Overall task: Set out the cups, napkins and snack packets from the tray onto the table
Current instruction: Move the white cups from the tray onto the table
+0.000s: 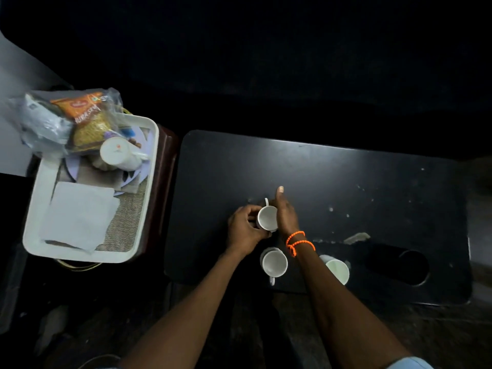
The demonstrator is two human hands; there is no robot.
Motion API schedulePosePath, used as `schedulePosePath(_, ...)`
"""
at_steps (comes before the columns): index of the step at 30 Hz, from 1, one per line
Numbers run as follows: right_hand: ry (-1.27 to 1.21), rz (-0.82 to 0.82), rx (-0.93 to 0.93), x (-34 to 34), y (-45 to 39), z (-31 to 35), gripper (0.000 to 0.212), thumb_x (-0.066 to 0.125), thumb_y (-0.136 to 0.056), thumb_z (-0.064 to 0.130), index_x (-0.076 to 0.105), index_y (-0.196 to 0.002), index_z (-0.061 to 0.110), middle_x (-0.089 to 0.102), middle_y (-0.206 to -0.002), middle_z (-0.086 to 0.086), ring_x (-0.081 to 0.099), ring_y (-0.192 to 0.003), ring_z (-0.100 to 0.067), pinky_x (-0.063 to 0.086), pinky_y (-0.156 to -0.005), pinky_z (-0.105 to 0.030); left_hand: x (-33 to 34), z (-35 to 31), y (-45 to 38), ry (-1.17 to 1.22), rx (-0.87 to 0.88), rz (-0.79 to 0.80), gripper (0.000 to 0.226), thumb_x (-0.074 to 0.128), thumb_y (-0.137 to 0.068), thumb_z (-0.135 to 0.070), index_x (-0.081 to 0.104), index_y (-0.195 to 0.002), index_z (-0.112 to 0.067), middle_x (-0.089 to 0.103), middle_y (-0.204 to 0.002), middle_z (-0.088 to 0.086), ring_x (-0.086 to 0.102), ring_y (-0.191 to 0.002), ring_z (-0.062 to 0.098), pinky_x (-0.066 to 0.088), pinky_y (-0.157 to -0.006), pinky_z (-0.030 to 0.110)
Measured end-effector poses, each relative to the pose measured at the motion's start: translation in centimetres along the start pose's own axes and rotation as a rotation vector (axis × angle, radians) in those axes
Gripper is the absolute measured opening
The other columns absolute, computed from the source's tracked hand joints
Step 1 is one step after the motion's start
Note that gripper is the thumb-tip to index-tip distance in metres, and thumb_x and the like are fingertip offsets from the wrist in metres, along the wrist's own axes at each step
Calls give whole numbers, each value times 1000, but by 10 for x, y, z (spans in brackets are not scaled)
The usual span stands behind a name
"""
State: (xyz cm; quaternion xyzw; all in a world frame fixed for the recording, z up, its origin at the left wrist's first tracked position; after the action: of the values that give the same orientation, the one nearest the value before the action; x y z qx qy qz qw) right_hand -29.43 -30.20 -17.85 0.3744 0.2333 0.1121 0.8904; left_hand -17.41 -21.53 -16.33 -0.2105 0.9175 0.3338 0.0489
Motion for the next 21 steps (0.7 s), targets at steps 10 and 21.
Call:
schedulePosePath(10, -104, 105, 8, -4, -7, -11, 76, 32, -91, 78, 81, -85, 20, 80, -89, -4, 73, -94, -26, 53, -96, -53, 14, 7, -13, -175, 81, -76, 49, 93, -64, -9, 68, -105, -19, 66, -115, 3, 71, -99, 21, 61, -88, 46)
schedulePosePath(21, -274, -273, -294, -28, 7, 46, 56, 47, -94, 60, 72, -85, 10, 73, -94, -16, 67, -99, -32, 52, -88, -43, -54, -13, -34, -292, 138, -131, 61, 78, -72, 4, 65, -130, -11, 61, -126, 10, 67, -110, 25, 61, -89, 36)
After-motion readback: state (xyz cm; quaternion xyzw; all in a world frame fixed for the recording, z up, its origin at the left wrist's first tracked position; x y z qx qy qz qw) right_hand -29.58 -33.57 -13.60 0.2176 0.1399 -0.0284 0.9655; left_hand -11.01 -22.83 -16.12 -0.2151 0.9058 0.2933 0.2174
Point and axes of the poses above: each hand's wrist, its own y-axis away from the middle knuckle, its own x-axis out of the palm, z = x × y, the point moved 8 cm from there along -y, towards the middle knuckle
